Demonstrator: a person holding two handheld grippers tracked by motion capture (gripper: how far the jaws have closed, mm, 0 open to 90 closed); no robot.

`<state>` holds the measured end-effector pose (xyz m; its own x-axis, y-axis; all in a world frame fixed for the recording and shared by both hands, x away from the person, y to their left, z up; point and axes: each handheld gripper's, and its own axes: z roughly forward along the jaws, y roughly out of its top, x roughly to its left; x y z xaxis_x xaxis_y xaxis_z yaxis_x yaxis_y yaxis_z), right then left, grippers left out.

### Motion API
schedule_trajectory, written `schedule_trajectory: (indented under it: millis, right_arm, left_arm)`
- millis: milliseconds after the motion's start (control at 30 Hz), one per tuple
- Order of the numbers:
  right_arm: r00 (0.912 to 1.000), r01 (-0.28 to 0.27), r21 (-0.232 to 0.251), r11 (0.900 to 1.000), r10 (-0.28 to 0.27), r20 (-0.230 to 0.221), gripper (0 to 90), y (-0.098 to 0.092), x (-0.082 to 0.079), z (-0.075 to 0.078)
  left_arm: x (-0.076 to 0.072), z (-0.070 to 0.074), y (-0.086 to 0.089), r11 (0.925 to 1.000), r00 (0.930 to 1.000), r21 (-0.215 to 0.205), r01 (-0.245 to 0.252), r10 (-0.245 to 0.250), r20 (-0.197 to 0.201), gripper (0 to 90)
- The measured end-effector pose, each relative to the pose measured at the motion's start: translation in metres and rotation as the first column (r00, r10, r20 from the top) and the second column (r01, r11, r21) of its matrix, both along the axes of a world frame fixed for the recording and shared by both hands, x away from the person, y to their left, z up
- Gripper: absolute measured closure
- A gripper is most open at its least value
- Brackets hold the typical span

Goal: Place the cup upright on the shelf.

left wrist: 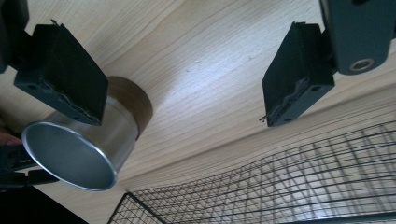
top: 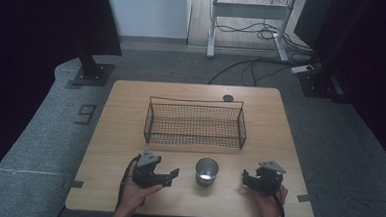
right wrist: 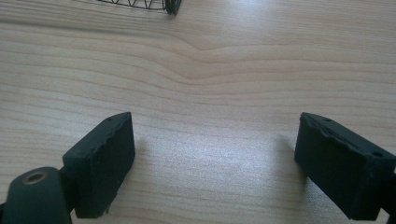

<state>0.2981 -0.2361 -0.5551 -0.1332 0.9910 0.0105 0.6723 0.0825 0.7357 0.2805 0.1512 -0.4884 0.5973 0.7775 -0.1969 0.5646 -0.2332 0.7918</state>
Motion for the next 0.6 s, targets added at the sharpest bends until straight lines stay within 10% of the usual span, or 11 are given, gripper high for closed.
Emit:
schedule_trajectory:
  millis: [600]
  right_arm:
    - [1.0,0.0,0.0,1.0,0.0,0.0,12.1,0.0,0.0,0.0]
  left_arm:
    - [0.0,0.007,-0.023,0.9979,0.998,0.009,0.064,-0.064,-0.001,15.1]
